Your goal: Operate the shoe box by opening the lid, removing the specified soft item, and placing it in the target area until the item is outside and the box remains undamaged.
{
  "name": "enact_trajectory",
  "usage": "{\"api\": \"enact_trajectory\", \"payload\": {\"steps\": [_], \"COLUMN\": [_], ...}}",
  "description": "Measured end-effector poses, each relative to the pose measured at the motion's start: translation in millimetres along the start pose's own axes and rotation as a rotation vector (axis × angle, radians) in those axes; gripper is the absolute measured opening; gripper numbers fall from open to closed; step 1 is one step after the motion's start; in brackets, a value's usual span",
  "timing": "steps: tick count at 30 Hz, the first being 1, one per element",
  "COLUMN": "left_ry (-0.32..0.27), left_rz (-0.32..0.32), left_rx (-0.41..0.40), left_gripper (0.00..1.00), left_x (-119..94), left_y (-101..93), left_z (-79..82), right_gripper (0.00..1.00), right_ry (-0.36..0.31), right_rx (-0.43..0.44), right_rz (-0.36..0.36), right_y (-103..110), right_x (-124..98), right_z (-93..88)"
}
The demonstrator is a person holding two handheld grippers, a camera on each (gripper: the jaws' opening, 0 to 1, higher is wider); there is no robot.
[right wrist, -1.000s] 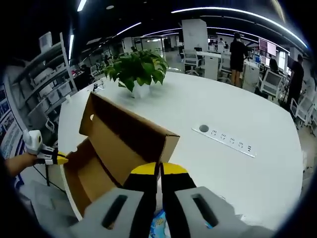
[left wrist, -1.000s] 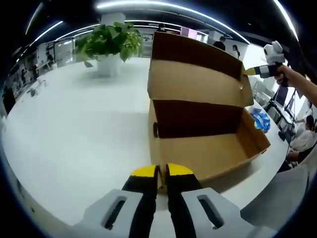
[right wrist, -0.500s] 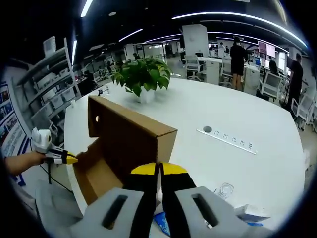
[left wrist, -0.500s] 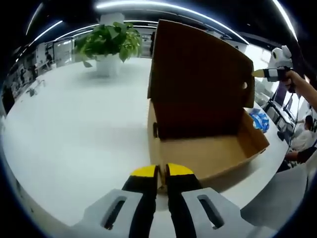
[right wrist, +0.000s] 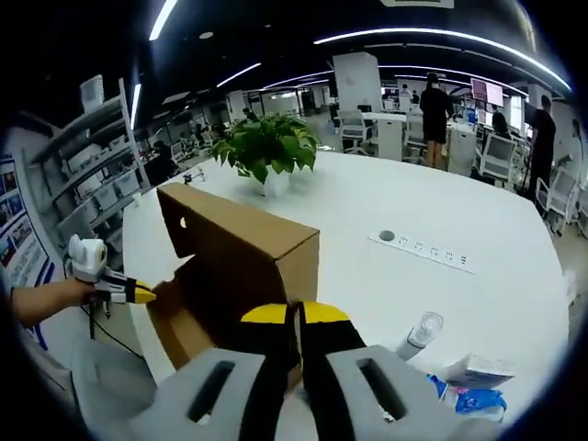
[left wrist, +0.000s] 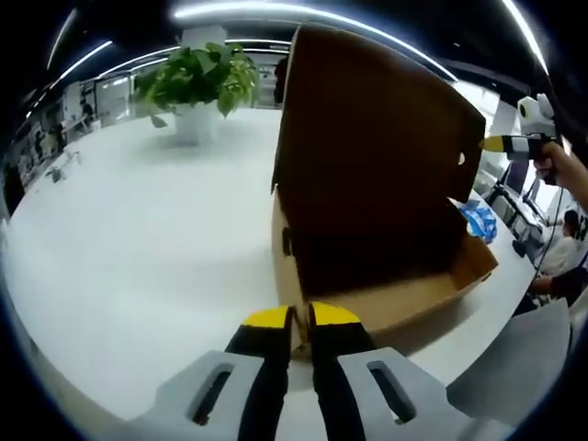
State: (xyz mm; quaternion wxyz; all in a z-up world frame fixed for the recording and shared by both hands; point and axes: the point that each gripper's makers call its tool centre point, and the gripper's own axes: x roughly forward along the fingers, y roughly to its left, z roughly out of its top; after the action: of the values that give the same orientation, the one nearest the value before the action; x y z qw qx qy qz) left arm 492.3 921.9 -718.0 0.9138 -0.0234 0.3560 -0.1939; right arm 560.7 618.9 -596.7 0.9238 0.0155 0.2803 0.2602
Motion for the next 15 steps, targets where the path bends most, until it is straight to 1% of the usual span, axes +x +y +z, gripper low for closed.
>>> {"api": "enact_trajectory", "payload": {"steps": [5,12,15], "left_ry": [-0.002,-0.004,-0.012], "left_rz": [-0.008,-0.010,-0.009], "left_rx": [0.002,0.012,0.033], "left_gripper": [0.05,0.05,0.05], "left_x": [-0.2,-1.3,-3.4], "left_y": [0.0,-0.5,-1.5], "left_z": [0.4,1.7,4.0], "right_gripper": [0.02,0.02,0.02], "right_ry": [-0.008,-0.017,-0.017], "right_rx": [0.020,0.002,-0.005], "right_rz": [-0.004,-0.019,-0.028], "right_y": [5.5,13.4,15.7], "right_x": [-4.2,-10.0,-11.7], "right_z": [-5.2,-13.5,-17.2]}}
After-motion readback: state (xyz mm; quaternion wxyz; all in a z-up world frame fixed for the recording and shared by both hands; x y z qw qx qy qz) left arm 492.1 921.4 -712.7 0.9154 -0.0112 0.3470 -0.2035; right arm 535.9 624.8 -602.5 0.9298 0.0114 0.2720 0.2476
